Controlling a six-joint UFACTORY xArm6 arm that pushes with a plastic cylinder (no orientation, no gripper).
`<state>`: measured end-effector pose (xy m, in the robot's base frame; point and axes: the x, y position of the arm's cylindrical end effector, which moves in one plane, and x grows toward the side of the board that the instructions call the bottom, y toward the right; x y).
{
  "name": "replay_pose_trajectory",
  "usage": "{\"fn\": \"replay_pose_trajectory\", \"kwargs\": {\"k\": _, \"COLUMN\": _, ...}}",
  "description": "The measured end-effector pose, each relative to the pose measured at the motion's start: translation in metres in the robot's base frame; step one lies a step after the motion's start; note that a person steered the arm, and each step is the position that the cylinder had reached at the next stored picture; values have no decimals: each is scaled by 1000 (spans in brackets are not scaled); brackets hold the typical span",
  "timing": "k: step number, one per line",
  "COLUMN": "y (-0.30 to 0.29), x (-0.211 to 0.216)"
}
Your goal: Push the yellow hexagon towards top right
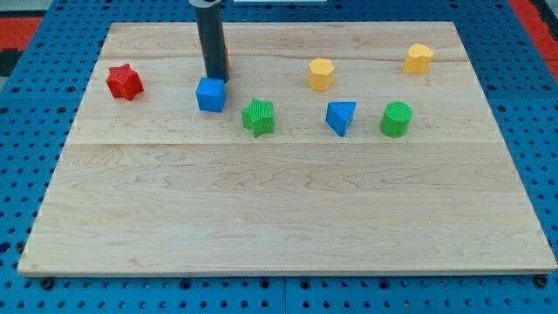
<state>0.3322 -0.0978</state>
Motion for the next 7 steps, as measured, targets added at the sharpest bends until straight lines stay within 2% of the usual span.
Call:
{"fn": "replay_pose_trajectory", "kwargs": {"k": 2, "y": -14, "x": 37}}
{"fn": "replay_pose_trajectory", "kwargs": {"k": 3, "y": -18, "x": 38}}
{"fn": "replay_pose_trajectory", "kwargs": {"k": 4, "y": 28, "x": 27}}
{"fn": "replay_pose_trajectory", "kwargs": {"k": 5, "y": 98, "x": 27}}
{"fn": "replay_pose_trajectory", "kwargs": {"k": 7, "y": 142, "x": -9}}
